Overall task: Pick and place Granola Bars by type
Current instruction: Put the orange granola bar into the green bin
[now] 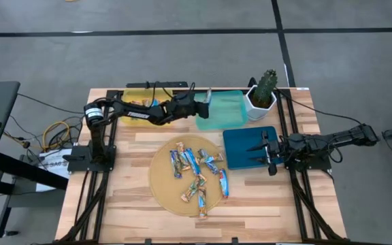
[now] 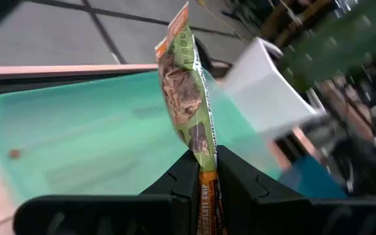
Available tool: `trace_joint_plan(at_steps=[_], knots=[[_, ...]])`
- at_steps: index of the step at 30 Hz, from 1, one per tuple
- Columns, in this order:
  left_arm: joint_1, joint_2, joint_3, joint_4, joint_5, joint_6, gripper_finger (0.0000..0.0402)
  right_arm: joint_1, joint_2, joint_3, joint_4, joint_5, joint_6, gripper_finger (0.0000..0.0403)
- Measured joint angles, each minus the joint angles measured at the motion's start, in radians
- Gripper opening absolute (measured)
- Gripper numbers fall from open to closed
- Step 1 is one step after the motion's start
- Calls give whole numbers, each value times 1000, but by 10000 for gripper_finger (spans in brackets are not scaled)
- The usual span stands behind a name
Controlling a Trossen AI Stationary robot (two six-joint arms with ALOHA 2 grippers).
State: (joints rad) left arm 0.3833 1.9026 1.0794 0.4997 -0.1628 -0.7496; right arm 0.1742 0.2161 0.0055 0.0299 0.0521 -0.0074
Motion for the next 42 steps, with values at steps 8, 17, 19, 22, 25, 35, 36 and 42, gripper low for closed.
trace_joint_plan(at_steps=[8, 17, 19, 22, 25, 35, 36, 42], knots=[[-20, -2, -40, 22, -80, -175, 36, 0, 0, 0, 0, 0, 0, 154], [-43, -2, -78, 24, -113, -265, 36, 0, 0, 0, 0, 0, 0, 154], [-44, -2, -87, 23, -113, -308, 36, 0, 0, 0, 0, 0, 0, 154], [-45, -2, -95, 20, -112, -339, 36, 0, 0, 0, 0, 0, 0, 154], [-45, -2, -100, 21, -112, -346, 36, 0, 0, 0, 0, 0, 0, 154], [-45, -2, -100, 21, -112, -347, 36, 0, 0, 0, 0, 0, 0, 154], [-45, -2, -100, 22, -112, -347, 36, 0, 0, 0, 0, 0, 0, 154], [-45, -2, -100, 22, -112, -345, 58, 0, 0, 0, 0, 0, 0, 154]])
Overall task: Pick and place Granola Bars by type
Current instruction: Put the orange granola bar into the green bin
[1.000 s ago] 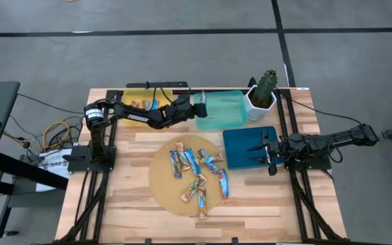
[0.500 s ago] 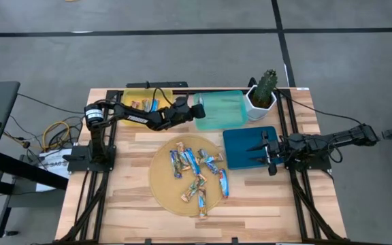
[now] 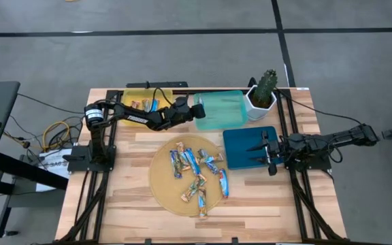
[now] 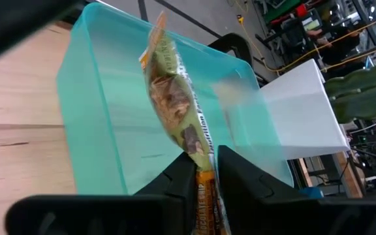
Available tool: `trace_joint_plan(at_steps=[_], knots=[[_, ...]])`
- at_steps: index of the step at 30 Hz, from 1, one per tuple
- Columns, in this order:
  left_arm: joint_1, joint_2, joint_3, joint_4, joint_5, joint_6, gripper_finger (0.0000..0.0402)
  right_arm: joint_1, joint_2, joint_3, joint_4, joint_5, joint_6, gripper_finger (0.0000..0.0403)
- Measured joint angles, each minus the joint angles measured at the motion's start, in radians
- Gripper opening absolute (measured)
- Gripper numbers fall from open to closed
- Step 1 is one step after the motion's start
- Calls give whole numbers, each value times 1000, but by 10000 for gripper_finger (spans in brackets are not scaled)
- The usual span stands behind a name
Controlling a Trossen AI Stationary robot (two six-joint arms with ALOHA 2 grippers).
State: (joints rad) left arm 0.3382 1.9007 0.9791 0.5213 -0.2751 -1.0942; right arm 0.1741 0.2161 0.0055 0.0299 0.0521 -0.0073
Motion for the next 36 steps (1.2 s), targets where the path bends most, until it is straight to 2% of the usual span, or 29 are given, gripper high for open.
trace_joint_plan(at_steps=[6, 10, 24, 29, 36], knots=[[0, 0, 0, -14, -5, -23, 113, 0, 0, 0, 0, 0, 0, 154], [0, 0, 0, -31, -28, -51, 135, 0, 0, 0, 0, 0, 0, 154], [0, 0, 0, -32, -33, -55, 142, 0, 0, 0, 0, 0, 0, 154], [-10, 0, 0, 51, -24, 77, 142, 0, 0, 0, 0, 0, 0, 154], [-60, 0, 1, 170, -7, 448, 142, 0, 0, 0, 0, 0, 0, 154]])
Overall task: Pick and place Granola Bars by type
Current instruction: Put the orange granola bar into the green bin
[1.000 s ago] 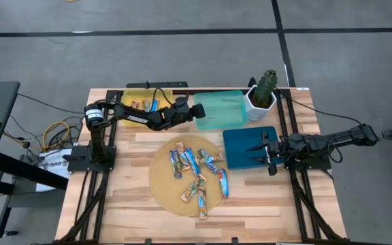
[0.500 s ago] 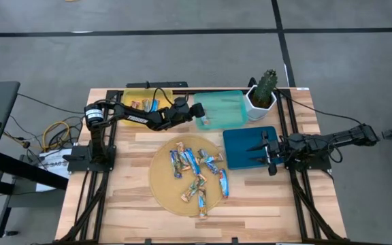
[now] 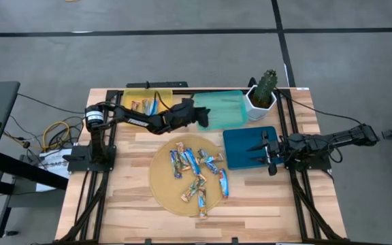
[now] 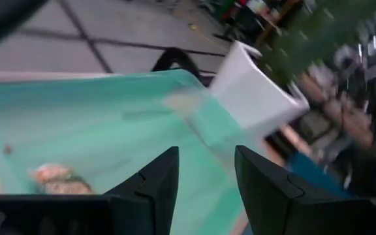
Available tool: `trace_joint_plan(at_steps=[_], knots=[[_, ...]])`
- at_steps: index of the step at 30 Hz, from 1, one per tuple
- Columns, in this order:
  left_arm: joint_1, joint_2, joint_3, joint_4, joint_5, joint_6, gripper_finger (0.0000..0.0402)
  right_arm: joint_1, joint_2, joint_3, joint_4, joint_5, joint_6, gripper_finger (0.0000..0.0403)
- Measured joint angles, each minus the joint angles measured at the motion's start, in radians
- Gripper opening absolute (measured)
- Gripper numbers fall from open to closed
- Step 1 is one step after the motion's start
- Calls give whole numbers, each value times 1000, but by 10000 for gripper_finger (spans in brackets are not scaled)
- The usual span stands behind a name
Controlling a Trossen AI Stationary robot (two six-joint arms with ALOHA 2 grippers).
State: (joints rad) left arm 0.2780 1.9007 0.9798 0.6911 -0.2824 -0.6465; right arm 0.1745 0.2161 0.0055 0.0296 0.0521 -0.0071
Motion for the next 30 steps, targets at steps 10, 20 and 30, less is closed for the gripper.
trace_joint_plan(at_steps=[10, 20, 30], knots=[[-107, 0, 0, -4, 10, 501, 142, 0, 0, 0, 0, 0, 0, 154], [-238, -3, 0, -44, 8, 931, 142, 0, 0, 0, 0, 0, 0, 154], [-327, -89, 0, -306, 68, 916, 142, 0, 0, 0, 0, 0, 0, 154]])
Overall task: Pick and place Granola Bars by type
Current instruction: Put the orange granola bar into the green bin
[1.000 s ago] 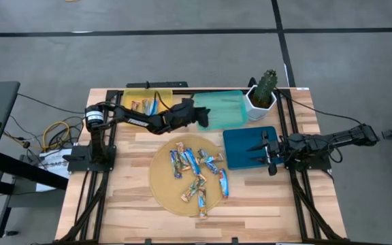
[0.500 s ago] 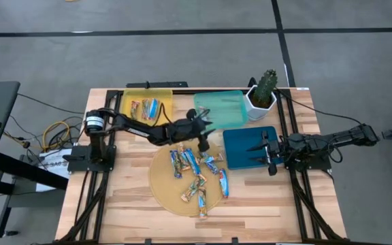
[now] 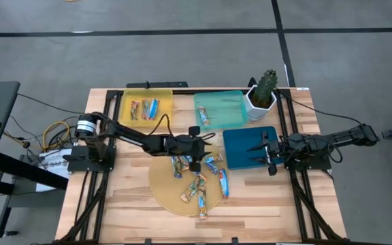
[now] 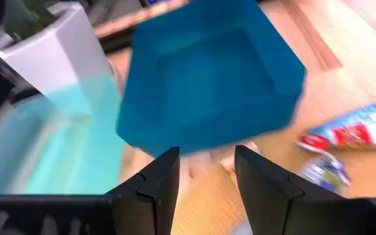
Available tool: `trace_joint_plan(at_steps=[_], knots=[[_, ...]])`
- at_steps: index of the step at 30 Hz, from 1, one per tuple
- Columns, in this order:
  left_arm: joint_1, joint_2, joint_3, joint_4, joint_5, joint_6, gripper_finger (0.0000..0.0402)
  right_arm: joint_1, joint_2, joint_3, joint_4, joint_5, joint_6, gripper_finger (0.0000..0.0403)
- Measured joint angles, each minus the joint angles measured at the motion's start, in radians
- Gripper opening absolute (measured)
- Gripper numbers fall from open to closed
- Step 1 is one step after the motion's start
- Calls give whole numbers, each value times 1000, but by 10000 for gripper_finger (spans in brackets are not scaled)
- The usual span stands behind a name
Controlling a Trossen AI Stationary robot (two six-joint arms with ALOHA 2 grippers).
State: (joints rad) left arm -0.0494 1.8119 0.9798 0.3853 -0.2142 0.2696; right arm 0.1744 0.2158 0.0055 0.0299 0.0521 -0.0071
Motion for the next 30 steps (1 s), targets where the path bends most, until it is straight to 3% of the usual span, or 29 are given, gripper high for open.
trace_joint_plan(at_steps=[9, 14, 30], knots=[[-51, -45, 114, -358, 1, -74, 141, 0, 0, 0, 0, 0, 0, 154], [-53, -44, 208, -536, 53, -92, 141, 0, 0, 0, 0, 0, 0, 154], [-17, 166, 436, -735, 114, -129, 141, 0, 0, 0, 3, 0, 0, 154]])
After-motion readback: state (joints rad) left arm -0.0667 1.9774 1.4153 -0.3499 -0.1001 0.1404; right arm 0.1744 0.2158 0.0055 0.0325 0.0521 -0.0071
